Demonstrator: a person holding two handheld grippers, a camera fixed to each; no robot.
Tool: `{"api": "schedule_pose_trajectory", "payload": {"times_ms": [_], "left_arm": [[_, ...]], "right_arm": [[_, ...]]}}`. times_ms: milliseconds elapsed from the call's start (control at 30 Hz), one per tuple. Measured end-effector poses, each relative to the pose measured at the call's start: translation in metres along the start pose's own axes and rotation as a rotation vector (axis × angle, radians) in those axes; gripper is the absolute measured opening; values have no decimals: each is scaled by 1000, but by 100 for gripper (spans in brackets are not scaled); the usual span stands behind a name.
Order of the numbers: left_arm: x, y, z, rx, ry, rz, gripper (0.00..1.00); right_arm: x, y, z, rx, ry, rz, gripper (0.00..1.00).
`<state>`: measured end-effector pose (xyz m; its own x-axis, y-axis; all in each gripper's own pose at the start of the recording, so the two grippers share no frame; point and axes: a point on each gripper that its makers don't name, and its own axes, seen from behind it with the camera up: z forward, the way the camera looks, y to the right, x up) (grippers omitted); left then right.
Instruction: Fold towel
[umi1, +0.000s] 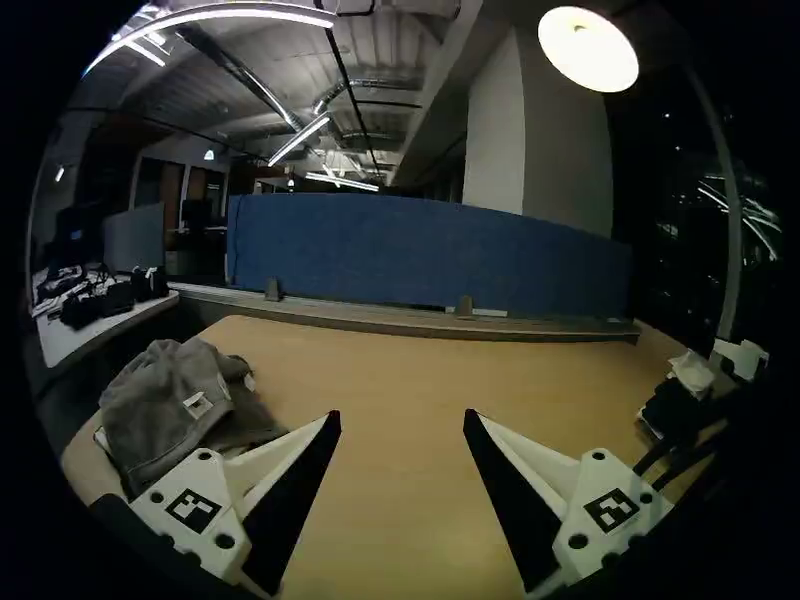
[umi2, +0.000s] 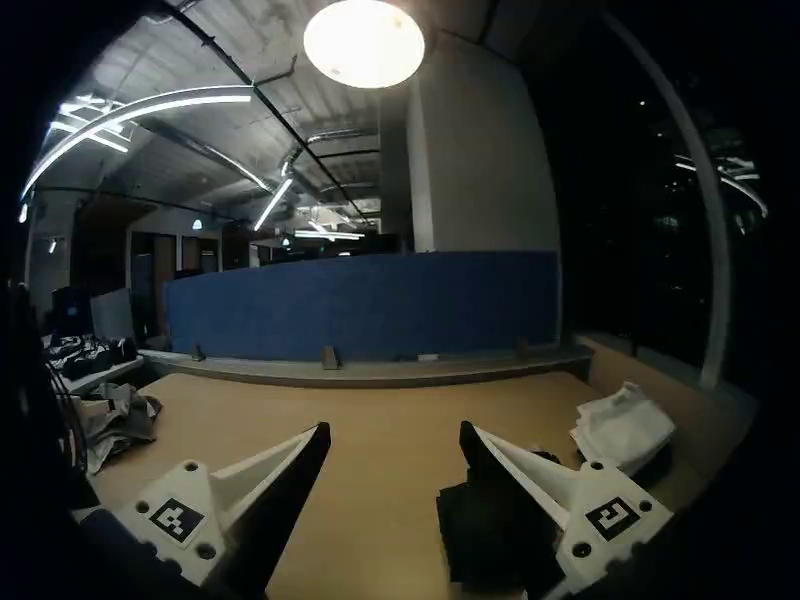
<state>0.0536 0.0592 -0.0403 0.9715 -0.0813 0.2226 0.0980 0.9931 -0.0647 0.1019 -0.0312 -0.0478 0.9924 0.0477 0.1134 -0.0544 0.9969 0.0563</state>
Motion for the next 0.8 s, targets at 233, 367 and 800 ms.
{"api": "schedule_pose_trajectory", "payload": {"times_ms": [233, 367, 800], "left_arm": [[-8, -2, 10, 11, 63, 28, 91], [-9, -4, 15, 16, 101, 29, 91], [-21, -16, 29, 36, 192, 151, 91]], "right_arm": [[-13, -2, 4, -4, -17, 19, 100], [-18, -2, 7, -7, -41, 31, 100], [-18, -4, 21, -25, -76, 6, 100]]}}
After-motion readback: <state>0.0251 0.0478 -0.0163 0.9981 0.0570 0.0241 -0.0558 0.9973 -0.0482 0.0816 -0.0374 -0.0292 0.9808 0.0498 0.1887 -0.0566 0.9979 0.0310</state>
